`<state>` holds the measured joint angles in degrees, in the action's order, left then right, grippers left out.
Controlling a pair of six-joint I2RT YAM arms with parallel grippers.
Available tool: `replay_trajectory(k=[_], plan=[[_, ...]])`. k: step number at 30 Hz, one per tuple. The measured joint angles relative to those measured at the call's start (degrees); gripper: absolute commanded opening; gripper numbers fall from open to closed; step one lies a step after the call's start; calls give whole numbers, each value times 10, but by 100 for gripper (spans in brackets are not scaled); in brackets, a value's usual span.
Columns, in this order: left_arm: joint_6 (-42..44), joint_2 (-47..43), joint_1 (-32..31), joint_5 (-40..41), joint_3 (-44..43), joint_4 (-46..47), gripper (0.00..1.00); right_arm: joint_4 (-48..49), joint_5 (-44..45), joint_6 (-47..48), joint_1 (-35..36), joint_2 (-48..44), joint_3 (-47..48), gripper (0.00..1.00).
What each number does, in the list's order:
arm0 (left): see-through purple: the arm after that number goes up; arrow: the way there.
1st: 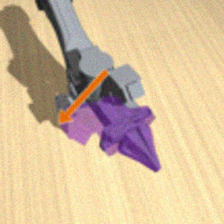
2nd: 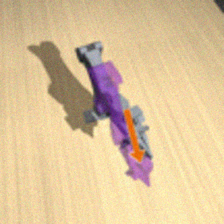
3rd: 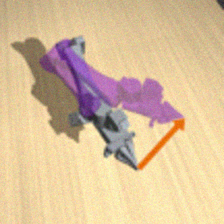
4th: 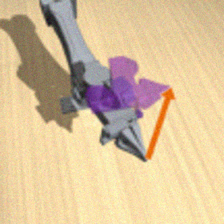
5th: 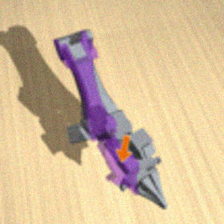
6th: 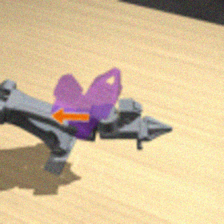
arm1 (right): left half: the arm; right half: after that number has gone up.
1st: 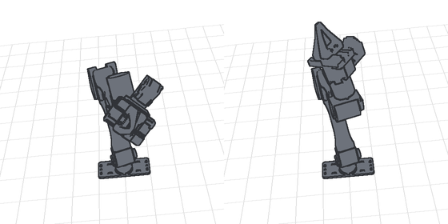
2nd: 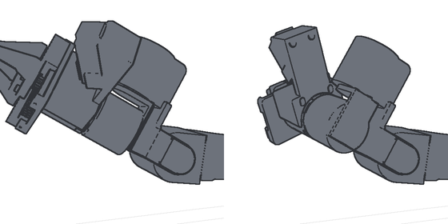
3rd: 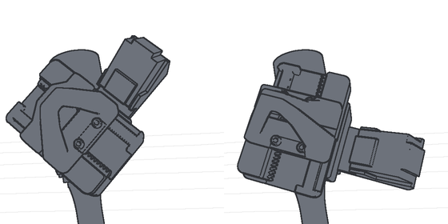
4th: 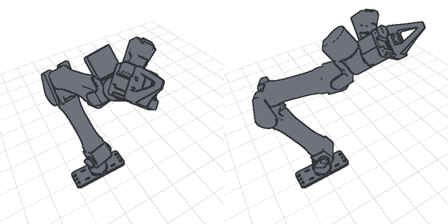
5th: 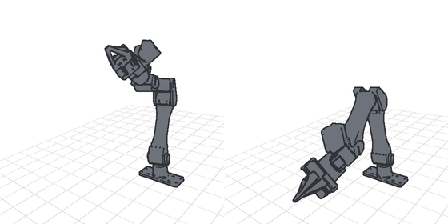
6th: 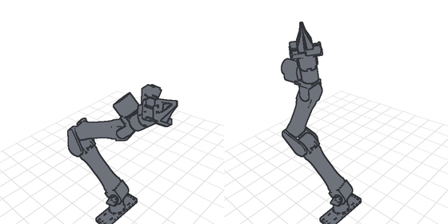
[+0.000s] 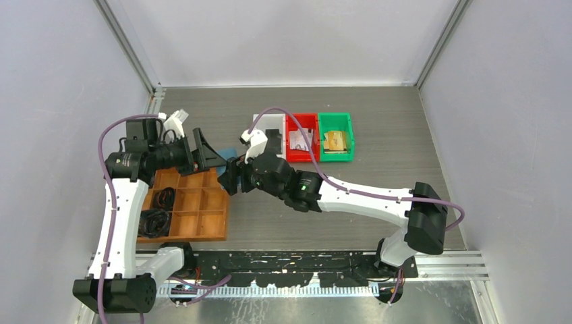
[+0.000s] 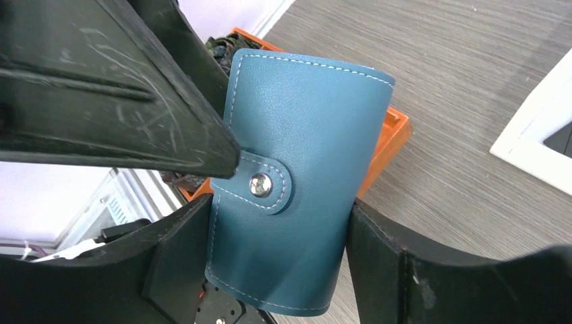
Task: Take the credit cards out of the card holder
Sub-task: Pick up the object from the center of the board, then open the card holder.
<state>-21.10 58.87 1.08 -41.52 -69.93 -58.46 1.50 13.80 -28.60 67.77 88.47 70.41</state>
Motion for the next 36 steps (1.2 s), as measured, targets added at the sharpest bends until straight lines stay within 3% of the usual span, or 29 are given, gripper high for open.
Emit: replay_trajectory(k=[5,16,21,24,33,36], plan=[[-10,1,0,-10,0,0,56,7,-2,0,5,-2,10,71],[-45,0,0,-25,-2,21,25,-1,0,5,18,-2,18,75],[-57,-3,0,-31,-2,29,8,-7,2,3,18,-2,26,95],[-55,-6,0,-32,-2,30,4,-22,-13,0,18,-2,38,100],[44,-36,0,-93,-13,2,2,-20,-367,-86,-141,-92,3,100],[64,-60,0,-127,-13,-1,0,-17,-446,-94,-147,-120,-1,99]])
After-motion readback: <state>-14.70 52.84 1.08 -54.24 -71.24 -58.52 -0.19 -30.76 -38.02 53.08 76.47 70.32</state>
